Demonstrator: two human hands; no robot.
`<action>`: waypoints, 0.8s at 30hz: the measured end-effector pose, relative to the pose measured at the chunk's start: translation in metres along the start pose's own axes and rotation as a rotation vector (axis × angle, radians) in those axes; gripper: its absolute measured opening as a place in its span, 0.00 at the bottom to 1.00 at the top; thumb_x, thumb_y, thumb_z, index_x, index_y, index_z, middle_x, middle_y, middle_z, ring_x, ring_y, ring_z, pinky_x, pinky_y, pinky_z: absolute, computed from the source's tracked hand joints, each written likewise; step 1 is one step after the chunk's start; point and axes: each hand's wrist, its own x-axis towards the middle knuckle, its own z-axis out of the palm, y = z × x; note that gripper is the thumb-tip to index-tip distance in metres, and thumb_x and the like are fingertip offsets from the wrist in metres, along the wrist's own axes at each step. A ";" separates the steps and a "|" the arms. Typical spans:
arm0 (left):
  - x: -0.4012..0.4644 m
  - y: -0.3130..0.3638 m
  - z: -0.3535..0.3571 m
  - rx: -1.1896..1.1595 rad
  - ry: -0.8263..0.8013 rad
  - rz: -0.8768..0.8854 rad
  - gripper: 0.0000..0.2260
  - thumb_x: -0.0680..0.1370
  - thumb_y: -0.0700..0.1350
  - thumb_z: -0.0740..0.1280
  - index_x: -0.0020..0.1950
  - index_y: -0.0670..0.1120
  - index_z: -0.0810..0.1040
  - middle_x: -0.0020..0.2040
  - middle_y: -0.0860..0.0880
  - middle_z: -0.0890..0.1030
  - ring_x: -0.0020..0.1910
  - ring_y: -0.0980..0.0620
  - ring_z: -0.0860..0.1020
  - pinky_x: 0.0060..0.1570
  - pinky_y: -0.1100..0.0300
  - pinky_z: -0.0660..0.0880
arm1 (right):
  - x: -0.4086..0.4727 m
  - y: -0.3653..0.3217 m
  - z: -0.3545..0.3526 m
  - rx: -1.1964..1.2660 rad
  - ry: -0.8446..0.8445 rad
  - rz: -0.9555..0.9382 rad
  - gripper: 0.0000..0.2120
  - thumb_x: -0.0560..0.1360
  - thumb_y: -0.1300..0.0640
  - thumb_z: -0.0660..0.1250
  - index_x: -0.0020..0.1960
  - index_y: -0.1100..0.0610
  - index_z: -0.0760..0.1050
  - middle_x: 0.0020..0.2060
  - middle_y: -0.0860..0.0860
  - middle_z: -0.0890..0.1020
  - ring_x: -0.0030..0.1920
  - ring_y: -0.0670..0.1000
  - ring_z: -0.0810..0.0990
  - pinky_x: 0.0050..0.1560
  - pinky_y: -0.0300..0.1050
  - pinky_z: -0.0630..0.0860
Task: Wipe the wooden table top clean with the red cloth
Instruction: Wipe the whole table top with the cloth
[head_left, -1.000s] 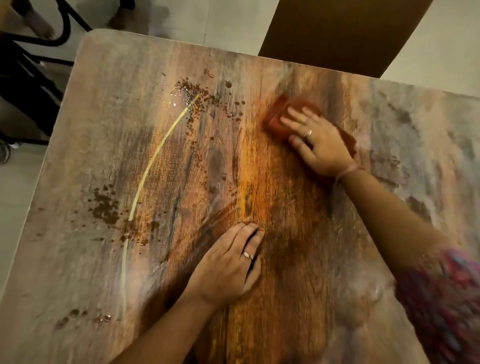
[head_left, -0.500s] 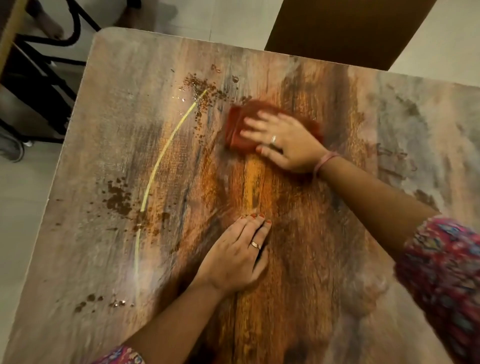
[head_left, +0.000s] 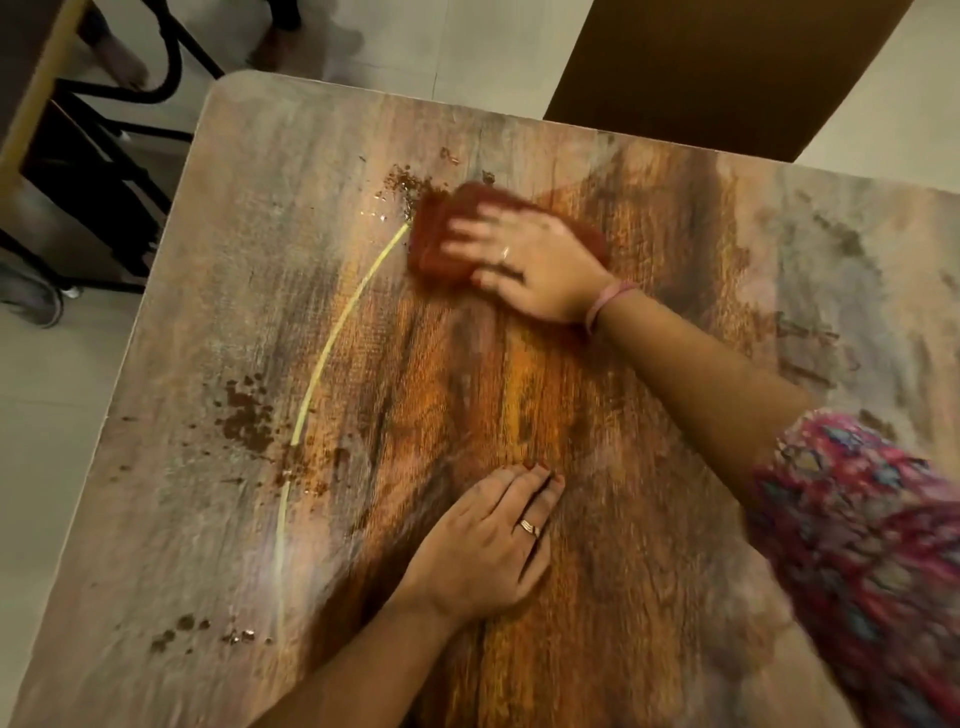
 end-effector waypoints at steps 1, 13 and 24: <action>0.000 0.000 0.000 -0.007 0.005 -0.001 0.21 0.80 0.51 0.57 0.68 0.42 0.74 0.63 0.45 0.78 0.63 0.48 0.75 0.66 0.54 0.69 | 0.004 0.031 -0.011 -0.032 0.107 0.181 0.24 0.80 0.45 0.52 0.74 0.48 0.65 0.75 0.49 0.66 0.75 0.53 0.61 0.75 0.57 0.57; 0.000 -0.001 -0.001 -0.028 -0.019 -0.023 0.21 0.78 0.53 0.59 0.67 0.44 0.75 0.63 0.46 0.78 0.62 0.48 0.75 0.65 0.54 0.70 | 0.010 -0.029 0.003 -0.049 -0.005 0.134 0.24 0.81 0.45 0.50 0.77 0.45 0.58 0.77 0.45 0.60 0.77 0.52 0.54 0.74 0.55 0.50; 0.000 -0.003 -0.001 -0.013 -0.025 -0.025 0.21 0.79 0.53 0.57 0.67 0.45 0.75 0.63 0.47 0.78 0.63 0.49 0.74 0.69 0.55 0.63 | -0.004 0.000 -0.012 -0.082 0.189 0.461 0.22 0.78 0.44 0.56 0.71 0.45 0.69 0.71 0.46 0.70 0.70 0.54 0.66 0.64 0.58 0.66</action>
